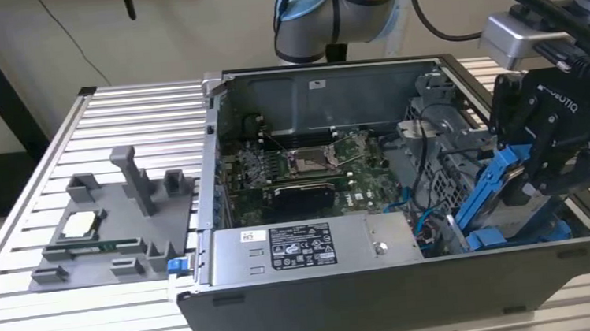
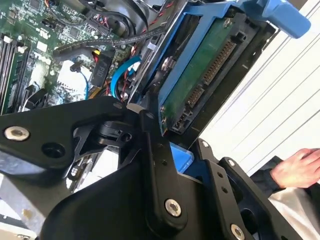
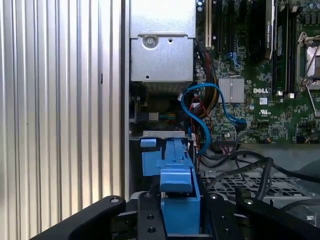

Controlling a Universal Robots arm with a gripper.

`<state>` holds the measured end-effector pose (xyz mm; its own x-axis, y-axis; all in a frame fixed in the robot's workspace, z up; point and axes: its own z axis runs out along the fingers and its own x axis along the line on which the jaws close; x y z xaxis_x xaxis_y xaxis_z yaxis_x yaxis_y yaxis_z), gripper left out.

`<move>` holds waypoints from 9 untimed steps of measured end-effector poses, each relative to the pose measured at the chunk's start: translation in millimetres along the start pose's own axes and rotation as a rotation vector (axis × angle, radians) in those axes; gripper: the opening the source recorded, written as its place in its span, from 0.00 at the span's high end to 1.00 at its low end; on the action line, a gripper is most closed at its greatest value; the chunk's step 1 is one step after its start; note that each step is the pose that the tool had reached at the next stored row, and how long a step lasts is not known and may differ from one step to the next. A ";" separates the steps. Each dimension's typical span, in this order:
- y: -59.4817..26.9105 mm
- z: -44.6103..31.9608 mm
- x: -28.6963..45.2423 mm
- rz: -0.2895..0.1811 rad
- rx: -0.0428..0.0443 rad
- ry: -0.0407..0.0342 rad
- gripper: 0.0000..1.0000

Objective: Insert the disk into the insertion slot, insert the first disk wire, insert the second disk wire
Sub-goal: 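Insert the disk into the insertion slot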

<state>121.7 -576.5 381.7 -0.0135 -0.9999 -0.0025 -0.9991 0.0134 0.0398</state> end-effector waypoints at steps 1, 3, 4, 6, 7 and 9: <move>0.0 0.0 0.0 0.000 0.0000 0.0001 0.60; 0.4 0.1 -0.1 0.000 0.0000 -0.0009 0.60; 0.8 0.1 -0.2 0.000 0.0000 -0.0035 0.60; 2.1 0.1 -0.5 0.000 -0.0001 -0.0116 0.60; 3.0 0.1 -0.7 0.000 -0.0002 -0.0169 0.60; 4.8 0.2 -1.0 0.000 -0.0003 -0.0291 0.60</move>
<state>116.9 -575.4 381.7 -0.0147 -0.9994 -0.0315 -0.9991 0.0134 0.0401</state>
